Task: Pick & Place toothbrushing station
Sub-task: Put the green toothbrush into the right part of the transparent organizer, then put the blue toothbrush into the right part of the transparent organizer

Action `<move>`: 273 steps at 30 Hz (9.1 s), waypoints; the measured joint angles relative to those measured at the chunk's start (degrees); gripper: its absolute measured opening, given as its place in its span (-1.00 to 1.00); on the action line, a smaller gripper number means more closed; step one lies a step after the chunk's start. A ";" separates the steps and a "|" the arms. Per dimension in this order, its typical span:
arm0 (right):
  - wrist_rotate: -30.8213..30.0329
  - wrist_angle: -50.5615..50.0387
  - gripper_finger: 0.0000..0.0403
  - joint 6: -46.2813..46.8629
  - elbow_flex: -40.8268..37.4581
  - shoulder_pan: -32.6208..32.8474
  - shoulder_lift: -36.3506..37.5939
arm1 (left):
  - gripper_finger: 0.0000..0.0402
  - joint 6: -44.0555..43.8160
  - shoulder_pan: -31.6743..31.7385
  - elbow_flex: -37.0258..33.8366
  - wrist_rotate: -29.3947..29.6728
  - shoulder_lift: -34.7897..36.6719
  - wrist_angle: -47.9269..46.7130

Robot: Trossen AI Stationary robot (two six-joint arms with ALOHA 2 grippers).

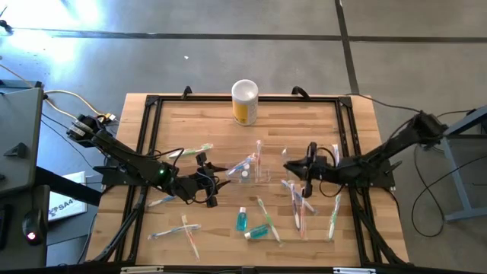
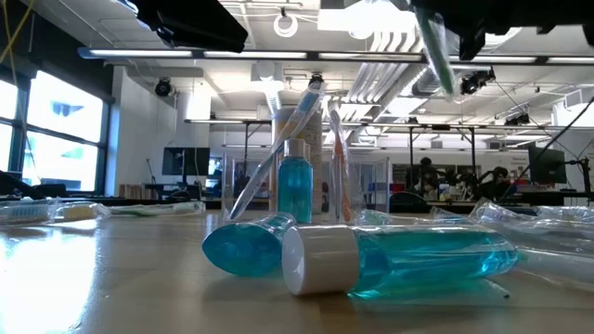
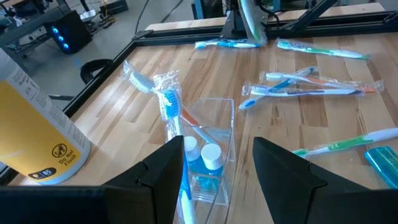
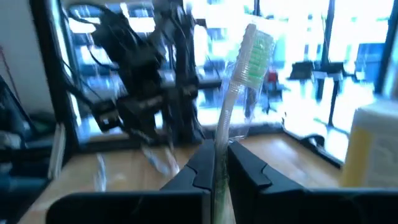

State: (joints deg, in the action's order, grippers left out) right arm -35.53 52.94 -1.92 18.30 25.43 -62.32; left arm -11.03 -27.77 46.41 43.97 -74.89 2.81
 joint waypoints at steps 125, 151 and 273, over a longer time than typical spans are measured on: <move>-33.69 -8.67 0.36 -0.28 4.49 21.89 -11.28 | -0.07 -4.74 0.02 0.04 -1.95 0.00 -5.90; 11.53 -114.28 0.35 67.98 24.29 -14.47 -9.40 | -0.07 -4.28 0.01 0.02 -1.70 0.00 -5.94; 13.51 -96.53 -0.98 33.42 37.80 -14.62 -0.84 | -0.07 -5.99 0.00 0.00 -2.32 0.02 -8.45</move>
State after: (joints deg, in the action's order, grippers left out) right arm -22.03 -43.59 31.50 56.10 10.81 -63.16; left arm -17.02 -27.77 46.41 41.64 -74.87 -5.64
